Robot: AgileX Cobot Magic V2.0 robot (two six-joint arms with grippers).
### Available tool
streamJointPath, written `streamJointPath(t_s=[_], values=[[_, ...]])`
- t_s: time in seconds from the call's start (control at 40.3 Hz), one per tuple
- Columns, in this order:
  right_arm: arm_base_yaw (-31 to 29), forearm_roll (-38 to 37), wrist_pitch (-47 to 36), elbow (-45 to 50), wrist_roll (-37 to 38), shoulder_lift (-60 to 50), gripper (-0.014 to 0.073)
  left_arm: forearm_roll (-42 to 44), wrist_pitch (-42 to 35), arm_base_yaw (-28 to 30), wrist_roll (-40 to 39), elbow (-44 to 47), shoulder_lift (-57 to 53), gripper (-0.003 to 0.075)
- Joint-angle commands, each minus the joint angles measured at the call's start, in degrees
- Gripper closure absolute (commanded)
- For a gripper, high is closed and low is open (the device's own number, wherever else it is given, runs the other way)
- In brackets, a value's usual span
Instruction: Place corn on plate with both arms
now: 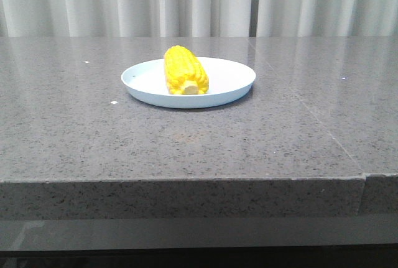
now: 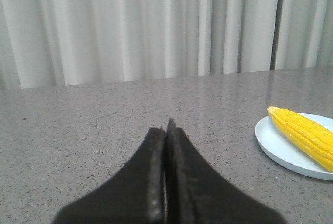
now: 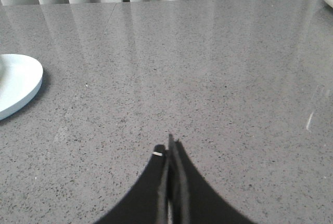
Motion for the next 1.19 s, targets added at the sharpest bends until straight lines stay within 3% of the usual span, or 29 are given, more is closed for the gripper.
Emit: streamJointPath(t_s=[0.0, 0.471, 0.57, 0.893, 1.166], values=[[-0.5, -1.4, -4.7, -1.4, -0.6, 0.5, 0.0715, 0.0, -4.5, 0.2, -0.1, -1.4, 0.7, 0.0741], [-0.5, -1.4, -4.7, -1.4, -0.6, 0.5, 0.0715, -0.8, -4.9, 0.4, 0.1, -1.1, 0.2, 0.0741], [-0.5, -1.4, -4.7, -1.4, -0.6, 0.5, 0.0715, -4.3, -4.9, 0.4, 4.6, 0.6, -1.7, 0.0741], [-0.5, -1.4, -4.6, -1.4, -0.6, 0.5, 0.0715, -9.6, -5.3, 8.5, 7.5, 11.5, -8.4, 0.0741], [-0.5, -1.4, -4.6, -1.4, -0.6, 0.5, 0.0715, -10.4, -15.2, 12.4, 7.5, 22.2, -8.4, 0.0740]])
